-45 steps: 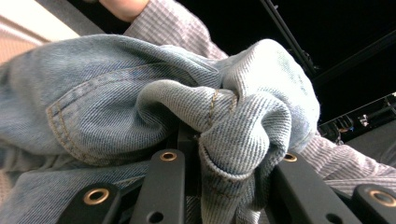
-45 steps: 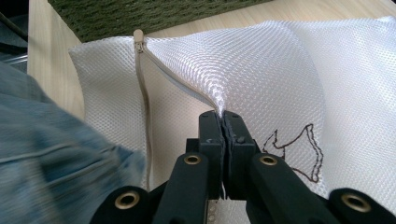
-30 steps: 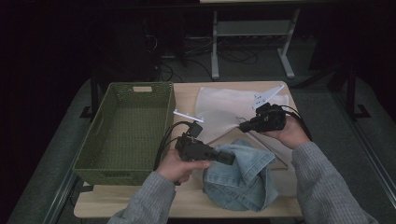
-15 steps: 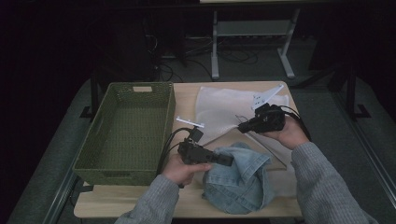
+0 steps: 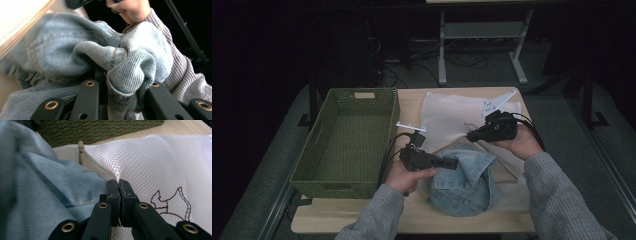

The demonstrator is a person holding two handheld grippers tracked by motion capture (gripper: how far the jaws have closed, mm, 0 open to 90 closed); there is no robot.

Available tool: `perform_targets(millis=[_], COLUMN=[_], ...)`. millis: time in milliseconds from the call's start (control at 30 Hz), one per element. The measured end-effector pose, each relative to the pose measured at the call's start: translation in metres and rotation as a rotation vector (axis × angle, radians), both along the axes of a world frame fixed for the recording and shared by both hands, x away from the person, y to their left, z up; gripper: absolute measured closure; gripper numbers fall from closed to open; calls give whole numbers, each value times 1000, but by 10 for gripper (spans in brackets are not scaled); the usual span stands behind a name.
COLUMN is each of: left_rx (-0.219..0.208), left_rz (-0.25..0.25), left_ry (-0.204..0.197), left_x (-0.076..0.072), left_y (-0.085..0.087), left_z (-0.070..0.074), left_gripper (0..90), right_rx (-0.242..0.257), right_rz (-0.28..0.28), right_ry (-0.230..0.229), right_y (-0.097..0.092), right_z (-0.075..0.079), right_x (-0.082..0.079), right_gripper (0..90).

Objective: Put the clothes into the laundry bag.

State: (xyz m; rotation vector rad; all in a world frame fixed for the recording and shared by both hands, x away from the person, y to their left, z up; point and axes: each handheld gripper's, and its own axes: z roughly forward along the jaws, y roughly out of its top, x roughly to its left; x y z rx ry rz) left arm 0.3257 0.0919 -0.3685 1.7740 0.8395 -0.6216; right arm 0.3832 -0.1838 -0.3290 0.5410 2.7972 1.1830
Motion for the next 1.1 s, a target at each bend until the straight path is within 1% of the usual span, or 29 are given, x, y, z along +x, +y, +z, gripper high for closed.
perform_targets(millis=[67,100,167,233,300,367,400,467,500,567,633,700,733,767,867,900,1000,1067,1100], left_rx=[24,23,-24,-68,-91,-96,-95,-72,-60,-27,-13,26,38,43,53,75,108,132,147], left_rz=[36,44,43,39,58,66,70,84,87,111,118,143,147,163,177,208,246,278,286], left_ry=[4,5,29,22,5,-12,-17,-22,-12,10,30,33,37,42,42,30,16,21,24], left_x=[2,3,5,6,6,7,7,6,6,6,6,6,7,7,8,8,9,8,8], left_y=[3,4,6,8,9,9,8,7,6,5,5,4,3,2,1,-1,-2,-3,-4], left_z=[-3,-3,-2,4,11,15,14,11,6,-4,-12,-18,-20,-22,-24,-25,-29,-33,-35], left_gripper=[744,745,744,744,744,745,744,745,744,745,745,745,745,745,743,742,742,742,742], right_rx=[1,1,6,3,6,12,13,10,6,1,4,5,6,8,7,9,5,1,-2], right_rz=[2,3,6,6,9,13,13,14,13,13,15,18,20,20,25,27,30,37,43], right_ry=[2,2,3,2,2,-4,-5,-7,-6,-2,1,4,4,4,4,7,13,14,14], right_y=[0,-1,-1,-1,-1,1,1,3,3,3,3,2,2,2,2,2,2,4,5], right_z=[1,1,2,3,5,7,8,8,8,6,5,5,5,5,6,7,6,5,5], right_x=[0,-1,-1,-1,-2,-2,-2,-2,-2,-2,-2,-2,-2,-3,-3,-4,-4,-5,-6], right_gripper=[876,876,876,876,875,876,876,876,876,876,876,876,876,876,876,876,876,876,876])
